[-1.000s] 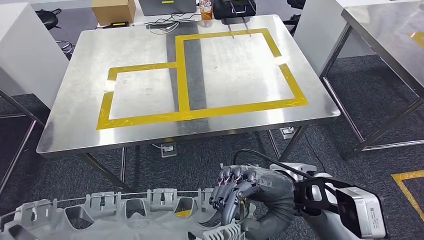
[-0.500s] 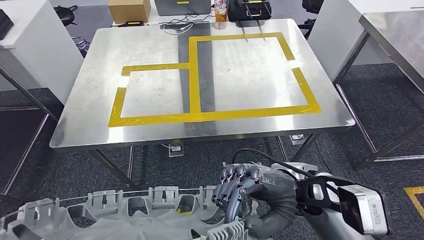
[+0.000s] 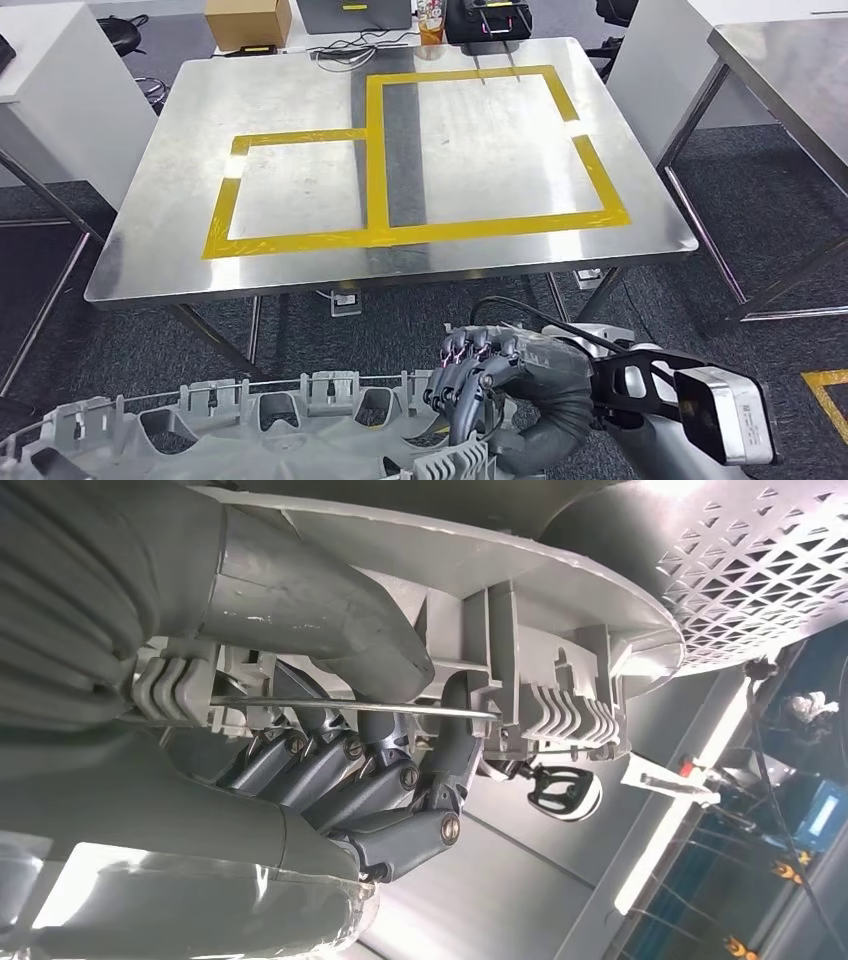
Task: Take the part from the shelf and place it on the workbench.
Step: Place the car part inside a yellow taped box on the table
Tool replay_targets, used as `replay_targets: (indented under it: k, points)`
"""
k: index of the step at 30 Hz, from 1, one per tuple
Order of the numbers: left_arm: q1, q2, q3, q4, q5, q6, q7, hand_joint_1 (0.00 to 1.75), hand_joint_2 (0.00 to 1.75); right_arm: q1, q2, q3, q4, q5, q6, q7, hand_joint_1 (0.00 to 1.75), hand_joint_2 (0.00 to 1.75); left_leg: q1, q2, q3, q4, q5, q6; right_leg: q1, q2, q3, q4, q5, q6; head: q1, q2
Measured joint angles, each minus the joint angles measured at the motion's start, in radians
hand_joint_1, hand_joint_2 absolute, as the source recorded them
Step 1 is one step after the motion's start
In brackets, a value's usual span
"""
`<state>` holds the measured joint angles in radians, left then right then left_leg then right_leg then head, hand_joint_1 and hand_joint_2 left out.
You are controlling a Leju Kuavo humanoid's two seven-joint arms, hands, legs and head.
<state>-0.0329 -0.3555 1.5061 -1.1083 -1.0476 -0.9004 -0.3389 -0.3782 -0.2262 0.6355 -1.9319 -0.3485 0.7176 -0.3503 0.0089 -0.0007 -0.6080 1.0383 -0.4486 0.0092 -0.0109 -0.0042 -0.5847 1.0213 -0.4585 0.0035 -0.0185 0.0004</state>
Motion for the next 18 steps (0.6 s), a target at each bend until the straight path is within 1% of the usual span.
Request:
replay_targets:
  k: [2,4,5,6,7,8,9,10,11,12,13,14,15,17,18]
  points:
    - [0.001,0.0,0.0,0.0,0.0,-0.001,-0.001,0.0,1.75,0.0,0.0,0.0,0.001,-0.001,0.001,0.0,1.69,1.75,-0.005,-0.001,0.003,-0.009,-0.002,0.005,0.0,-0.001,-0.002,-0.002,0.001,0.009,0.0,0.0]
    - [0.001,0.0,0.0,0.0,-0.001,-0.003,-0.002,0.0,1.75,0.0,0.0,-0.003,0.001,-0.003,0.003,-0.001,1.69,1.75,-0.002,-0.003,0.012,-0.022,0.006,0.015,-0.002,-0.002,-0.009,0.012,-0.009,0.016,0.001,0.0]
    - [0.001,-0.001,0.0,0.0,-0.001,-0.004,-0.002,0.0,1.75,0.0,-0.001,-0.005,0.002,-0.005,0.004,-0.002,1.69,1.75,0.0,-0.003,0.018,-0.029,0.01,0.021,-0.002,-0.001,-0.023,0.043,-0.026,0.015,0.002,0.0]
    - [0.001,-0.001,0.0,0.0,-0.001,-0.004,-0.003,0.0,1.75,0.0,-0.002,-0.007,0.002,-0.006,0.004,-0.002,1.69,1.75,0.002,-0.004,0.021,-0.033,0.013,0.024,-0.003,0.0,-0.05,0.098,-0.051,0.012,0.003,0.0]
    - [0.0,-0.002,0.0,0.0,-0.001,-0.005,-0.003,0.0,1.75,0.001,-0.002,-0.008,0.002,-0.007,0.004,-0.003,1.69,1.75,0.002,-0.005,0.021,-0.034,0.013,0.027,-0.003,0.001,-0.083,0.166,-0.078,0.01,0.004,0.0]
    - [0.001,-0.002,0.0,0.0,-0.001,-0.005,-0.003,0.0,1.75,0.003,-0.002,-0.009,0.002,-0.008,0.005,-0.003,1.69,1.75,0.001,-0.005,0.02,-0.034,0.013,0.028,-0.004,0.001,-0.116,0.233,-0.101,0.01,0.005,0.0]
    - [0.001,-0.002,0.0,0.0,-0.001,-0.005,-0.003,0.0,1.75,0.006,-0.003,-0.009,0.003,-0.009,0.005,-0.003,1.69,1.75,0.001,-0.007,0.02,-0.034,0.012,0.028,-0.005,0.001,-0.139,0.277,-0.111,0.014,0.004,0.0]
    - [0.001,-0.002,0.0,0.0,-0.001,-0.005,-0.003,0.0,1.75,0.008,-0.003,-0.009,0.003,-0.009,0.005,-0.003,1.69,1.75,0.001,-0.009,0.021,-0.034,0.011,0.028,-0.007,0.001,-0.143,0.28,-0.104,0.021,0.005,0.0]
    - [0.001,-0.003,0.0,0.0,-0.001,-0.005,-0.003,0.0,1.75,0.009,-0.003,-0.009,0.003,-0.009,0.005,-0.003,1.69,1.75,0.001,-0.011,0.022,-0.033,0.01,0.027,-0.009,0.001,-0.129,0.246,-0.084,0.031,0.005,0.0]
    - [0.001,-0.003,0.0,0.0,-0.001,-0.005,-0.003,0.0,1.75,0.009,-0.004,-0.01,0.003,-0.01,0.005,-0.003,1.69,1.75,0.002,-0.014,0.024,-0.032,0.008,0.025,-0.011,0.001,-0.097,0.178,-0.054,0.04,0.005,0.0]
    - [0.001,-0.003,0.0,0.0,-0.001,-0.005,-0.004,0.0,1.75,0.009,-0.004,-0.01,0.003,-0.01,0.005,-0.003,1.69,1.75,0.001,-0.016,0.024,-0.029,0.005,0.02,-0.013,0.001,-0.062,0.104,-0.028,0.045,0.005,0.0]
    - [0.001,-0.004,0.0,0.0,-0.002,-0.005,-0.004,0.0,1.75,0.009,-0.004,-0.011,0.002,-0.01,0.005,-0.003,1.69,1.75,-0.001,-0.018,0.024,-0.025,0.002,0.015,-0.014,0.002,-0.033,0.046,-0.009,0.043,0.005,0.0]
    - [0.001,-0.004,0.0,0.0,-0.002,-0.006,-0.005,0.0,1.75,0.008,-0.004,-0.012,0.002,-0.011,0.005,-0.003,1.69,1.75,-0.003,-0.019,0.023,-0.022,-0.001,0.01,-0.013,0.002,-0.015,0.01,0.001,0.037,0.004,0.0]
    - [0.001,-0.003,0.0,0.0,-0.003,-0.007,-0.005,0.0,1.75,0.008,-0.004,-0.014,0.002,-0.012,0.005,-0.003,1.69,1.75,-0.003,-0.019,0.022,-0.02,-0.005,0.001,-0.008,0.003,-0.007,-0.002,0.004,0.02,0.003,0.0]
    - [0.002,-0.003,0.0,0.0,-0.003,-0.008,-0.006,0.0,1.75,0.008,-0.004,-0.014,0.002,-0.012,0.005,-0.003,1.69,1.75,-0.001,-0.019,0.02,-0.02,-0.006,-0.004,-0.009,0.003,-0.006,-0.003,0.005,0.013,0.004,0.0]
